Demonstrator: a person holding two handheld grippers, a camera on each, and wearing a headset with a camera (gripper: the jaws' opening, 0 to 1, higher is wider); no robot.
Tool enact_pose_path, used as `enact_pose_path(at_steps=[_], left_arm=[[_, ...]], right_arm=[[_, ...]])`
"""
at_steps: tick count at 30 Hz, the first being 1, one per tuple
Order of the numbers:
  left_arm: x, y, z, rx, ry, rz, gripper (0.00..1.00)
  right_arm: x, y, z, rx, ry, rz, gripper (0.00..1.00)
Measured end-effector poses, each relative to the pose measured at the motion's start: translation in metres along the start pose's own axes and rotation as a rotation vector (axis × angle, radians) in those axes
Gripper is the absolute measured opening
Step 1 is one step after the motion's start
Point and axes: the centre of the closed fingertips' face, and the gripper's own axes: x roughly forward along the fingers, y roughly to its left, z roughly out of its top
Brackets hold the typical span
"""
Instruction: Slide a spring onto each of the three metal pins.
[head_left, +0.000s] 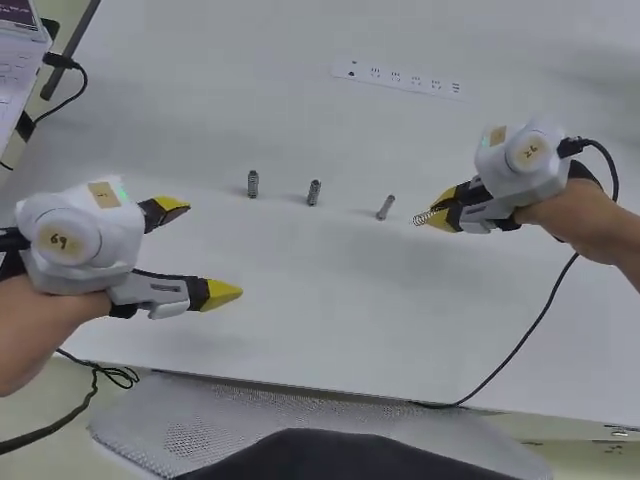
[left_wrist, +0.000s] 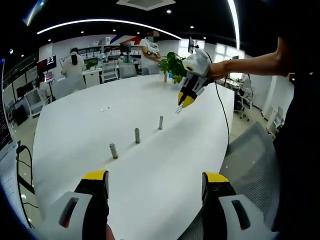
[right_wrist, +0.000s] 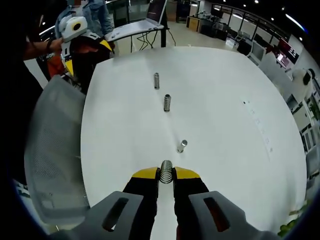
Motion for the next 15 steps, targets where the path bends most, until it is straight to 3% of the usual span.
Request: enact_pose_path(at_steps=[8,15], left_arm=[[-0.01,0.01,-0.006,-0.023,0.004,0.042,0.82],[-0.013,0.011,-0.006,-0.036,-0.001,0.054,0.84]], right_arm=[[0.006,-0.011,0.007,-0.003,0.004,0.004,0.09],[0.011,-0.02,0.006,0.0,0.023,0.006,0.09]])
